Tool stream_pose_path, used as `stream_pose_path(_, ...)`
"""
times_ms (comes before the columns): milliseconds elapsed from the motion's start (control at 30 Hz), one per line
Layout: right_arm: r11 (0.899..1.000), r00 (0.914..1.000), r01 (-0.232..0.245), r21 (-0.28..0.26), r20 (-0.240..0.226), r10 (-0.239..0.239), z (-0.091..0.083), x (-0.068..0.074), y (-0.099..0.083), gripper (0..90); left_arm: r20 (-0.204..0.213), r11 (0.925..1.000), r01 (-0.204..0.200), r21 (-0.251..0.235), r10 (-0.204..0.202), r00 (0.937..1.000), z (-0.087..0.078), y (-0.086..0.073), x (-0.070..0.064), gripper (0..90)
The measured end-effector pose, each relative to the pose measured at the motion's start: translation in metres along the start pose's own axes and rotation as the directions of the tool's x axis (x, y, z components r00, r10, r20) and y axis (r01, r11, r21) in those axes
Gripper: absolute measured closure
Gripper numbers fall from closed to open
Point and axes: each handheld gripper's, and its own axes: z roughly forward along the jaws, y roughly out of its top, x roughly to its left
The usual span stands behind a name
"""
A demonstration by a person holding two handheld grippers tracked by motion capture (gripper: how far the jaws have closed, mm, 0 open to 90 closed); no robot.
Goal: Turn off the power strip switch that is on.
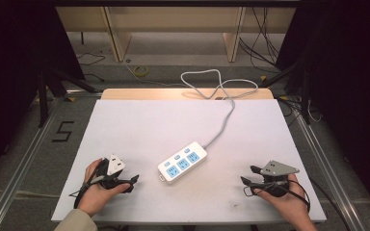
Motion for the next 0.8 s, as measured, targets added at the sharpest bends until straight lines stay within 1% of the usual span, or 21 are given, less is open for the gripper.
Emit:
stream_pose_path(233,1.000,0.9999,0.004,0.010,0.010,-0.005,-0.0029,-0.0001,0.0013,54.1,-0.003,1.0000,0.000,-0.001,0.000,1.0000,0.0003,-0.0001,0.0004,16.6)
stream_pose_path(367,0.999,0.9998,0.019,0.027,0.006,-0.020,-0.0032,-0.0001,0.0034,64.1,-0.008,1.0000,0.001,-0.004,-0.001,1.0000,-0.0002,0.0000,0.0010,16.6)
stream_pose_path(533,0.998,0.9989,0.046,0.050,-0.014,-0.045,-0.0029,0.0018,0.0057,76.0,-0.009,1.0000,0.000,-0.003,0.000,1.0000,0.0001,0.0003,0.0007,16.6)
stream_pose_path(600,0.996,0.9979,0.063,0.057,-0.022,-0.061,-0.0029,0.0022,0.0062,79.9,-0.011,1.0000,-0.001,-0.003,0.001,0.9999,0.0001,0.0004,0.0008,16.7)
stream_pose_path(700,0.996,0.9971,0.074,0.057,-0.022,-0.073,-0.0036,0.0027,0.0076,86.7,-0.008,1.0000,-0.001,-0.002,0.001,1.0000,0.0003,0.0004,0.0006,16.7)
stream_pose_path(733,0.996,0.9971,0.074,0.057,-0.022,-0.073,-0.0036,0.0027,0.0076,86.7,-0.008,1.0000,-0.001,-0.002,0.001,1.0000,0.0003,0.0004,0.0006,16.8)
stream_pose_path(767,0.996,0.9969,0.077,0.055,-0.015,-0.077,-0.0040,0.0029,0.0090,90.0,-0.009,1.0000,-0.002,-0.001,0.002,1.0000,0.0003,0.0004,0.0005,16.8)
stream_pose_path(800,0.996,0.9969,0.077,0.055,-0.015,-0.077,-0.0040,0.0029,0.0090,90.0,-0.009,1.0000,-0.002,-0.001,0.002,1.0000,0.0003,0.0004,0.0005,16.9)
